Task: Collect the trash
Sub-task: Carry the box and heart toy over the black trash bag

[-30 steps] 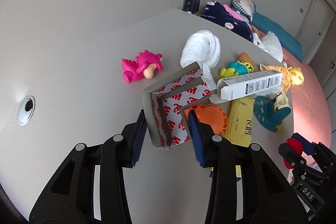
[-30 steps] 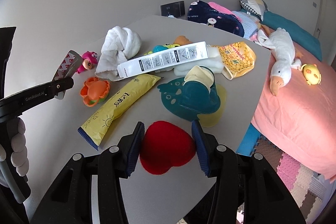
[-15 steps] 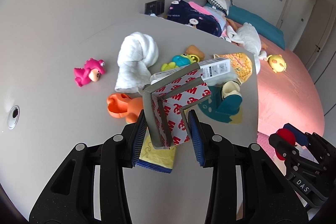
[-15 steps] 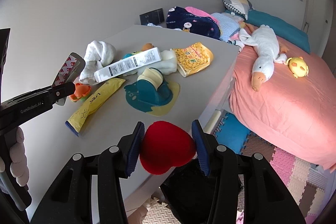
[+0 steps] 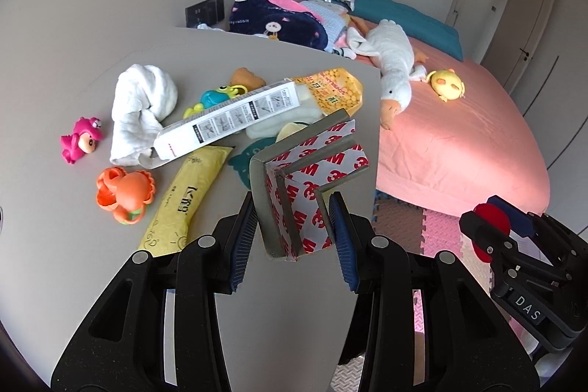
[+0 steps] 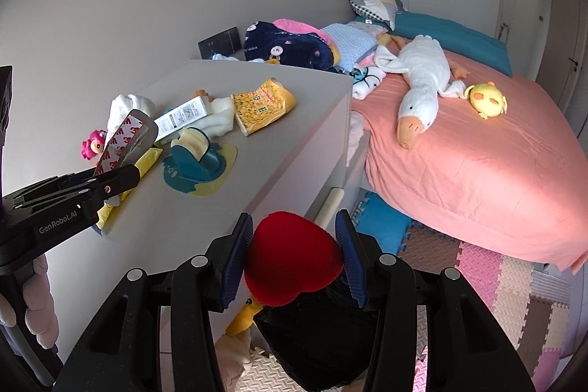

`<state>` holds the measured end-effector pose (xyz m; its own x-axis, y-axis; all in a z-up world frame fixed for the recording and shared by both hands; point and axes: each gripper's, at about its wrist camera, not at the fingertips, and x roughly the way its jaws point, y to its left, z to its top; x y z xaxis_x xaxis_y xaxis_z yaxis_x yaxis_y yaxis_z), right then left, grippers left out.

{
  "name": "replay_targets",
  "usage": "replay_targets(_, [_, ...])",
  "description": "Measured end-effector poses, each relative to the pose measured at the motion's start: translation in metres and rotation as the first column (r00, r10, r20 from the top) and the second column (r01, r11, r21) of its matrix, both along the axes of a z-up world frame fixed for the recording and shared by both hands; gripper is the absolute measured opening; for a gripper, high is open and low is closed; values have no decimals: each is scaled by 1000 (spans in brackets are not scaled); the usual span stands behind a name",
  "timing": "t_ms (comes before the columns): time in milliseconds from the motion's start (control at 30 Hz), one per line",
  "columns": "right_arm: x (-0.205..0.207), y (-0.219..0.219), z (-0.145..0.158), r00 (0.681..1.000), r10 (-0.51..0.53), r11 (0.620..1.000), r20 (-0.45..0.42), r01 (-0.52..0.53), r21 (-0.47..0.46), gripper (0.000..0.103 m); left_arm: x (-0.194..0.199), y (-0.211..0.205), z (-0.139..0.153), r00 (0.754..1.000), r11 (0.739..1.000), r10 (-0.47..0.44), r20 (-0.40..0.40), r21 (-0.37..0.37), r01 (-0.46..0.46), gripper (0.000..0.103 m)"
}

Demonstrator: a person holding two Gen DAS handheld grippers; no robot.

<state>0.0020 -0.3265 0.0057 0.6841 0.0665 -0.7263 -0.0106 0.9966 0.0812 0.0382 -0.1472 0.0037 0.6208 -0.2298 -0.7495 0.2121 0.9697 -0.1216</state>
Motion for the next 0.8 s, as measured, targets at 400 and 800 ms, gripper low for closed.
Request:
replay_targets(400, [-11, -50, 0, 993, -115, 993, -4, 115, -6, 48, -10, -56, -12, 992, 992, -122, -36, 15, 123, 40])
replay_targets(800, [-7, -93, -11, 975, -218, 975, -44, 220, 27, 55, -17, -89, -34, 966, 970, -232, -109, 42, 238, 45])
